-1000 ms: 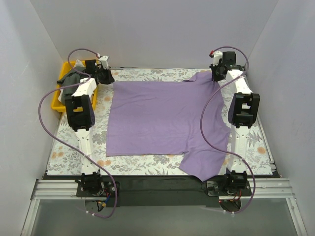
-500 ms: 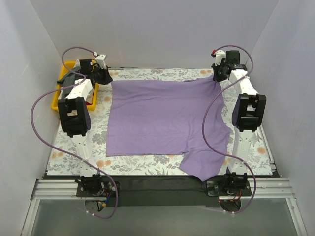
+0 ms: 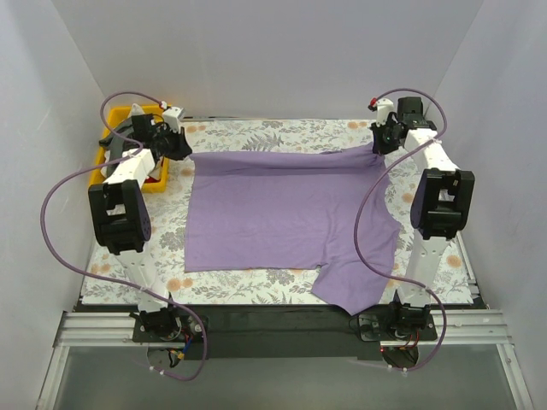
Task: Fold and stack the t-shirts
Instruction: Fold the tshirt
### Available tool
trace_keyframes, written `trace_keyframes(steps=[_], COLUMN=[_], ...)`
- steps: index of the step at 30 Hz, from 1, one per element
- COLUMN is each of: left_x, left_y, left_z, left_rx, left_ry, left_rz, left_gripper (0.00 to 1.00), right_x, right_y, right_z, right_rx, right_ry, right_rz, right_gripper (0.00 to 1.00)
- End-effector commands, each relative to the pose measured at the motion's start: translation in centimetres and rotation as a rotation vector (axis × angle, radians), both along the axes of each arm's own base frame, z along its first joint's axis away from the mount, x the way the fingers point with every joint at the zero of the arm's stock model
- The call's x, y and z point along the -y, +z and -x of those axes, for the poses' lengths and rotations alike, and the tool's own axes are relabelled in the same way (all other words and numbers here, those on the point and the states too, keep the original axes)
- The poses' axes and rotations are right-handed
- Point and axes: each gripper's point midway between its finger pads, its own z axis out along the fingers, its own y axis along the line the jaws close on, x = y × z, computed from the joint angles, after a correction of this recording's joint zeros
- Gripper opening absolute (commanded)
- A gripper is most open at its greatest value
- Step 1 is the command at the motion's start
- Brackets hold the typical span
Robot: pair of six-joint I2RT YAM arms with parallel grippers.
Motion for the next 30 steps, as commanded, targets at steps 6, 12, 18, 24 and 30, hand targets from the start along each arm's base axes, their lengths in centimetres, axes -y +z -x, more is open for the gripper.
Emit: trace_keyframes(steps=[6, 12, 18, 24, 30], left_x=[-1.4, -1.2, -0.9, -1.0, -2.0], left_y=[3.6, 1.9, 0.3, -0.7, -4.0], left_z=[1.8, 4.0, 6.3, 8.0, 9.0], left_rx=[0.103, 0.073, 0.044, 0.016, -0.078], left_ry=[-0.008, -0.030, -0.053, -0.056, -0.034], left_rz=[-0.065, -0.091, -0.109, -0.136, -0.174], left_gripper=[0.00, 0.00, 0.00, 0.00, 0.00], right_x=[-0.1, 0.2, 0.4, 0.6, 1.3], right_y=[1.9, -0.3, -1.6, -2.5, -3.3], right_z=[4.0, 6.2, 6.5, 7.4, 7.6], right_rx=[0.006, -0.054, -0.084, -0.107, -0.120], right_ry=[0.040, 0.042, 0.038, 0.042, 0.041], right_rz=[-0.003, 0.016, 0.029, 0.041, 0.079], right_gripper=[0.01, 0.01, 0.01, 0.01, 0.01])
